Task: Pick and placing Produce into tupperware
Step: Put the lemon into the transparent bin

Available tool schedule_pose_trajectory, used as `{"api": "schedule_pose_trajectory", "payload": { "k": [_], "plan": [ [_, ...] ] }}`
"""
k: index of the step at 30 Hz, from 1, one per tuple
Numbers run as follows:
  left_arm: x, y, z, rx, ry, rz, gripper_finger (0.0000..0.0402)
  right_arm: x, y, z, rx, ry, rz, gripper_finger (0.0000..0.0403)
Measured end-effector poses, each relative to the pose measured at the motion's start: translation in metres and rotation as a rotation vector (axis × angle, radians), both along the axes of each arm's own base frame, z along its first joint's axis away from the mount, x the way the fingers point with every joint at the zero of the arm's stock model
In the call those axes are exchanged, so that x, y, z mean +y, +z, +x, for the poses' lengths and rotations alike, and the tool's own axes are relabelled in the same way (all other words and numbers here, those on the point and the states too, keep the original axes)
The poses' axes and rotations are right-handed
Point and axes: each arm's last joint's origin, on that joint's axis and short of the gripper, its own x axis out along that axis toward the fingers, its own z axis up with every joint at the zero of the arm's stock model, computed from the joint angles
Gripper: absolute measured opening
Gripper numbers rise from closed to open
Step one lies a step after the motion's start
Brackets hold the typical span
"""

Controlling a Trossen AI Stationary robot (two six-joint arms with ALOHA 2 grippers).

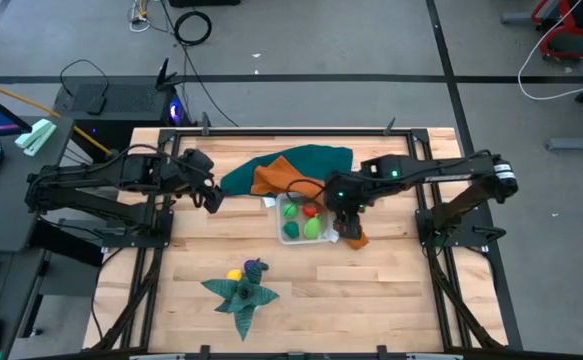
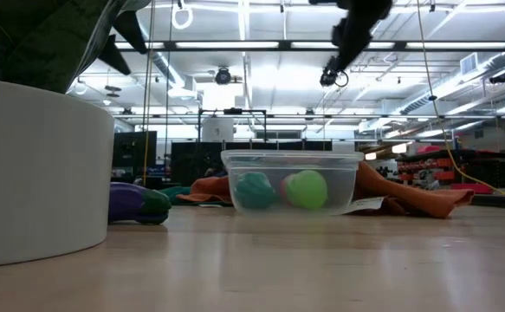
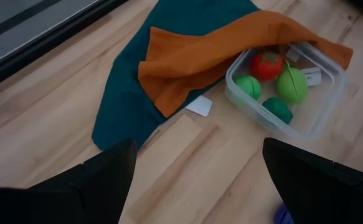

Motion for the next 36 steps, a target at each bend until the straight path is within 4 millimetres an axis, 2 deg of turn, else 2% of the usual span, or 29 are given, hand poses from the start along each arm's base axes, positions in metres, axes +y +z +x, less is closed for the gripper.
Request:
{"api": "schedule_pose_trajectory", "payload": {
  "k": [4,10,16,21,28,36],
  "plan": [
    [0.000,0.000,0.000,0.005,-0.008,-0.003,0.0355,0.007,-0.014,-0.020,0.069,-0.062,0.063,0.0198],
    [0.000,-0.001,0.000,0.011,-0.011,-0.002,0.0355,0.022,-0.045,-0.043,0.168,-0.136,0.128,0.0199],
    [-0.001,-0.001,-0.001,0.018,-0.037,-0.036,0.0355,0.036,-0.069,-0.046,0.110,-0.143,0.170,0.0199],
    [-0.001,-0.003,-0.002,0.038,-0.038,-0.038,0.0355,0.044,-0.080,-0.041,0.041,-0.045,0.170,0.0199],
    [-0.002,-0.005,-0.005,0.053,0.015,-0.081,0.0355,0.044,-0.085,-0.047,0.042,0.084,0.113,0.0199],
    [-0.002,-0.007,-0.009,0.059,0.112,-0.165,0.0355,0.040,-0.098,-0.071,0.052,0.106,0.088,0.0199]
  ]
}}
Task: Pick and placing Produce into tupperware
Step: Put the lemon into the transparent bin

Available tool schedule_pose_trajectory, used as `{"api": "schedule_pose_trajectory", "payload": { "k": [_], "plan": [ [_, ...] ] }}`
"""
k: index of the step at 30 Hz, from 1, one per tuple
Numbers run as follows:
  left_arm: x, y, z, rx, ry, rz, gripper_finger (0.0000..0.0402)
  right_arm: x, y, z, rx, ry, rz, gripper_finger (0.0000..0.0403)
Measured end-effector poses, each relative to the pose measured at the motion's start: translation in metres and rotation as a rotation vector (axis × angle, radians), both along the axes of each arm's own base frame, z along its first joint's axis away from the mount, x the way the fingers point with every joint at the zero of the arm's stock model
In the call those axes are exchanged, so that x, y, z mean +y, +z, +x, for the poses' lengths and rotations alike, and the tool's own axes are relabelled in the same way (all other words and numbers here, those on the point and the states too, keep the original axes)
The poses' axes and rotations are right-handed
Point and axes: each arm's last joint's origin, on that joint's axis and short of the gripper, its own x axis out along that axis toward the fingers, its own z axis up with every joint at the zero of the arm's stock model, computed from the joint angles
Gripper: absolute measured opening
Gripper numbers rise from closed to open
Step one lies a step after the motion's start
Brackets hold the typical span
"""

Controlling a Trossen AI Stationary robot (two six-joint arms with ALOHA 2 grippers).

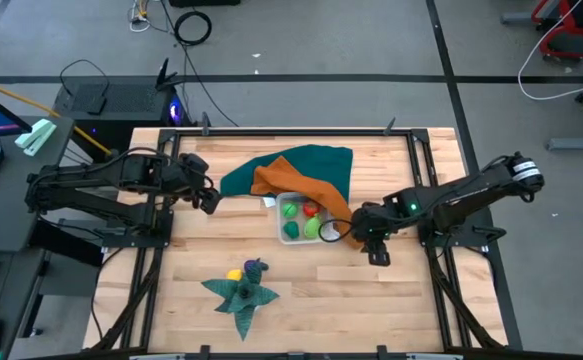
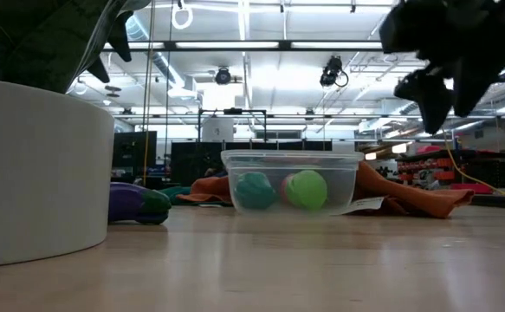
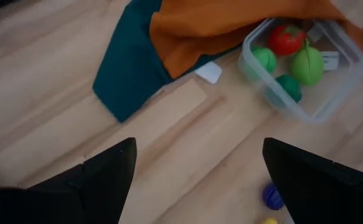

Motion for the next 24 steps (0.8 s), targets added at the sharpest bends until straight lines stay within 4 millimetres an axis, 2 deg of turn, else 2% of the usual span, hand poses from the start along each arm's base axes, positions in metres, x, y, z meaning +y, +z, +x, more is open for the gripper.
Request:
{"api": "schedule_pose_trajectory", "payload": {
  "k": [3,7,12,18,21,24],
  "plan": [
    [-0.001,-0.001,-0.001,-0.005,0.024,-0.053,0.0355,-0.002,-0.004,-0.010,0.000,-0.011,0.000,0.0199],
    [-0.002,-0.001,-0.001,-0.008,0.020,-0.083,0.0355,-0.004,-0.001,-0.016,-0.036,-0.015,0.010,0.0199],
    [-0.002,-0.001,0.000,0.002,-0.022,-0.064,0.0355,-0.003,0.006,-0.014,-0.071,-0.025,0.022,0.0199],
    [-0.007,-0.006,0.011,0.012,-0.126,-0.017,0.0355,-0.003,0.007,-0.010,-0.089,-0.112,0.058,0.0199],
    [-0.008,-0.021,0.017,0.039,-0.110,-0.019,0.0355,-0.003,0.007,-0.009,-0.095,-0.163,0.082,0.0199],
    [-0.007,-0.041,0.020,0.040,-0.009,-0.074,0.0355,-0.003,0.007,-0.009,-0.083,-0.213,0.105,0.0199]
  ]
}}
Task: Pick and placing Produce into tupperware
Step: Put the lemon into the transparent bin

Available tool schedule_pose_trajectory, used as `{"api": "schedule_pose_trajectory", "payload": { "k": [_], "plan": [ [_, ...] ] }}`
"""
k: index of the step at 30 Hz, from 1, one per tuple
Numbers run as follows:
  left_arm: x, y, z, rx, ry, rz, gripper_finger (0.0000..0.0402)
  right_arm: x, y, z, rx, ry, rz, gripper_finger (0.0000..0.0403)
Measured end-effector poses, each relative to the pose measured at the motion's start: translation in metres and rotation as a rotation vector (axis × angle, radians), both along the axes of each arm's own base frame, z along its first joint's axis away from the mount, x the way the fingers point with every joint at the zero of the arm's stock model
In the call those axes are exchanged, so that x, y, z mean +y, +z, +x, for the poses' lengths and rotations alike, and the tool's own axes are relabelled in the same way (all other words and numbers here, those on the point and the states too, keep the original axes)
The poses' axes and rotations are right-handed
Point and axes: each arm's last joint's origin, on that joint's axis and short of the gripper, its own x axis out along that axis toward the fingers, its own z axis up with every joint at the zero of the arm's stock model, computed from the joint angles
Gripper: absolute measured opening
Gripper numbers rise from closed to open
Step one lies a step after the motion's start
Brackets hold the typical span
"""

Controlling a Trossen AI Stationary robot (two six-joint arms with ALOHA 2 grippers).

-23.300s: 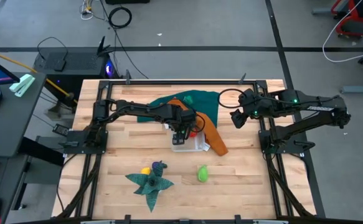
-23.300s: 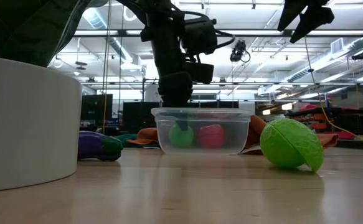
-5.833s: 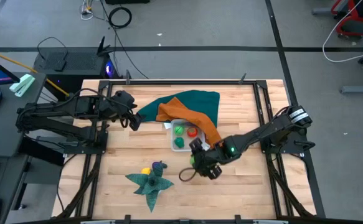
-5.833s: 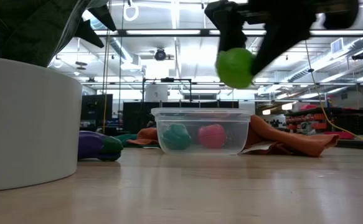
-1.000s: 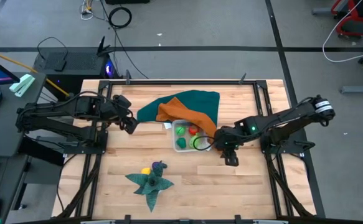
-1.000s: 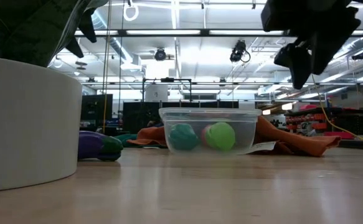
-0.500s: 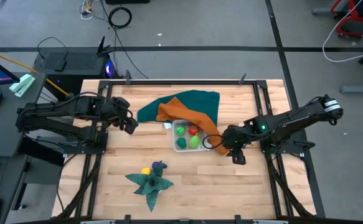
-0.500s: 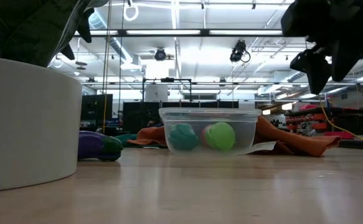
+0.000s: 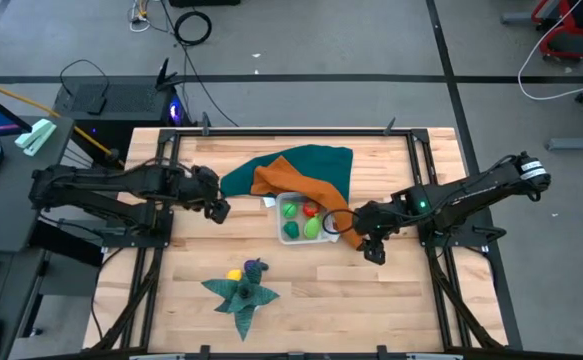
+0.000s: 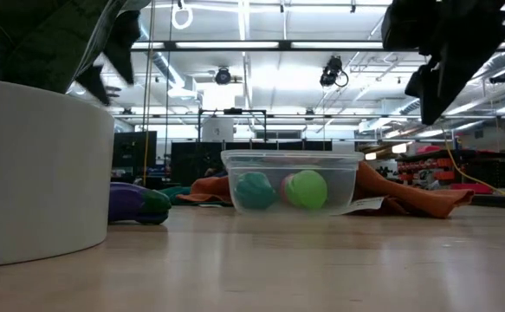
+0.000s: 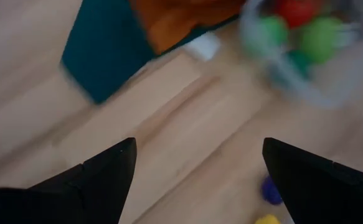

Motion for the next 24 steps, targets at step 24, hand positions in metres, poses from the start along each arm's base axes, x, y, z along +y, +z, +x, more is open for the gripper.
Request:
{"api": "schedule_pose_trajectory", "payload": {
  "k": [24],
  "plan": [
    [-0.030,-0.082,-0.010,0.116,0.063,-0.531,0.0355,0.003,0.000,0.000,0.075,-0.167,0.188,0.0199]
  ]
}}
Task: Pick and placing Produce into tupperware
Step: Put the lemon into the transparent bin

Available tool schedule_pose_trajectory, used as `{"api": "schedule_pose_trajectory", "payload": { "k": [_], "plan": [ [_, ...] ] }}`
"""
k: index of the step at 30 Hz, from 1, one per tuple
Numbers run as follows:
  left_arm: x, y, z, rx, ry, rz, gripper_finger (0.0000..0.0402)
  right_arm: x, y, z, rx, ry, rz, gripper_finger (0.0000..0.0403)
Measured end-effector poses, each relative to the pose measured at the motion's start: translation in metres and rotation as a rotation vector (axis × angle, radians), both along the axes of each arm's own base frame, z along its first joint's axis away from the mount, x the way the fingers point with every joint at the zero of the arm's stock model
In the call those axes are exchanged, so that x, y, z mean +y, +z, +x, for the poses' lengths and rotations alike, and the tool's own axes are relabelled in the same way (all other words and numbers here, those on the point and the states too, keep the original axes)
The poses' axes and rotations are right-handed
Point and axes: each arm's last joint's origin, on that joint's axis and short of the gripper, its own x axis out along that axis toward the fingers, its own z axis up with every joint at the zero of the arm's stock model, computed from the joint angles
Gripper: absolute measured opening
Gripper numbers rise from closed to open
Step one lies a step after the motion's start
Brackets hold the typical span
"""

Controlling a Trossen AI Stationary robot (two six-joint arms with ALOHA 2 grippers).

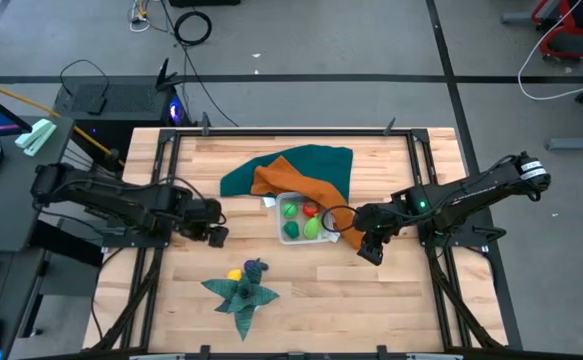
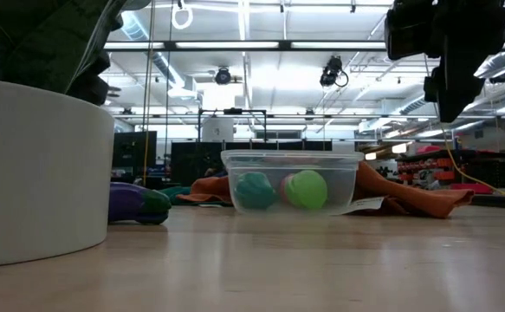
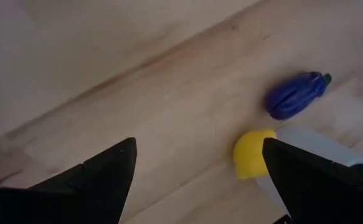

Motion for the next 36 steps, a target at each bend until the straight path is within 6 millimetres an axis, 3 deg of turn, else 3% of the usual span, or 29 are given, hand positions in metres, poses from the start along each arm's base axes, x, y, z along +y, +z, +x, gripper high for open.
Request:
{"api": "schedule_pose_trajectory", "payload": {
  "k": [16,23,30,36],
  "plan": [
    [-0.022,0.003,0.004,-0.076,-0.146,-0.071,0.0355,0.001,0.000,0.000,0.005,0.034,0.035,0.0199],
    [-0.024,-0.012,0.017,-0.007,-0.111,-0.088,0.0355,0.001,0.000,-0.001,0.004,0.041,0.035,0.0199],
    [-0.033,-0.024,0.041,-0.093,-0.176,-0.152,0.0355,0.002,0.000,-0.001,0.014,0.047,0.059,0.0199],
    [-0.039,-0.032,0.046,-0.078,-0.196,-0.167,0.0355,0.003,0.000,-0.002,0.024,0.065,0.089,0.0199]
  ]
}}
